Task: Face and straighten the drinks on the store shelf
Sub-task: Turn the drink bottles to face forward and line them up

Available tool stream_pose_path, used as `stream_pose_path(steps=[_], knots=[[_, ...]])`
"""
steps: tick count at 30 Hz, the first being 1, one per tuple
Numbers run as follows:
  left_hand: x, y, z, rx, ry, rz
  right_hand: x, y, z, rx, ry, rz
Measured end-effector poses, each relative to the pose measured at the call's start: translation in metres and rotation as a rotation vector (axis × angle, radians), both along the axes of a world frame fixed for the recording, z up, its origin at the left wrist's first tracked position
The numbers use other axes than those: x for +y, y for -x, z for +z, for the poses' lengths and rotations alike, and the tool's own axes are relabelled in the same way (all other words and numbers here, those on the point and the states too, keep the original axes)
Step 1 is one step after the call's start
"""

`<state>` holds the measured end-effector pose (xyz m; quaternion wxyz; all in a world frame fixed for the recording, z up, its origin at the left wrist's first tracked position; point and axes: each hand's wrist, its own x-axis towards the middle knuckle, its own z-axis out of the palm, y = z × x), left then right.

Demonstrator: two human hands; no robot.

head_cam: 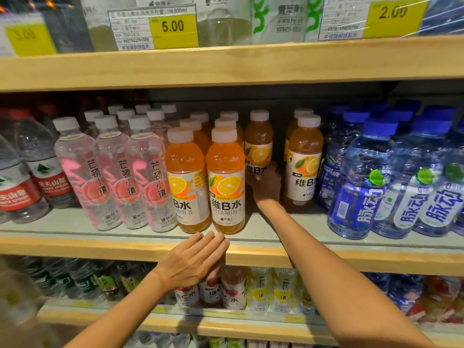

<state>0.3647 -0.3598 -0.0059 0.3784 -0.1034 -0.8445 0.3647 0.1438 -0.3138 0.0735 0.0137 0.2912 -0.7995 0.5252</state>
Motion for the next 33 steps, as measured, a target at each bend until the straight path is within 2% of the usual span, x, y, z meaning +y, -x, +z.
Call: stream_pose_path(steps=[3,6,12,14,18,21,23,27,29,31,33], knots=[[0.0,0.0,0.0,0.011,-0.002,-0.009,0.014,-0.01,0.0,0.039,-0.038,-0.017],[0.001,0.001,0.001,0.02,-0.014,-0.022,0.041,-0.026,-0.008,0.128,0.024,0.0],[0.002,0.002,0.002,0.023,-0.06,-0.015,0.086,-0.049,-0.01,0.147,-0.078,-0.103],[0.003,0.001,0.004,0.001,-0.109,-0.015,0.095,-0.053,-0.009,0.153,-0.031,-0.062],[0.012,-0.002,0.011,-0.039,-0.215,-0.012,0.109,-0.06,-0.007,0.046,0.139,0.084],[0.023,-0.006,0.023,-0.061,-0.318,-0.01,0.125,-0.065,-0.006,0.057,0.208,0.216],[0.038,-0.006,0.035,-0.023,-0.542,-0.021,0.136,-0.071,-0.005,0.044,0.217,0.304],[0.077,0.006,0.088,0.216,-1.462,-0.262,0.152,-0.093,-0.005,0.011,0.209,0.428],[0.09,0.013,0.118,0.213,-1.826,-0.494,0.155,-0.104,-0.004,-0.003,0.193,0.459],[0.101,0.017,0.139,0.162,-2.024,-0.652,0.156,-0.114,-0.005,-0.004,0.172,0.483],[0.114,0.02,0.148,0.159,-2.024,-0.598,0.155,-0.122,-0.007,-0.026,0.154,0.476]])
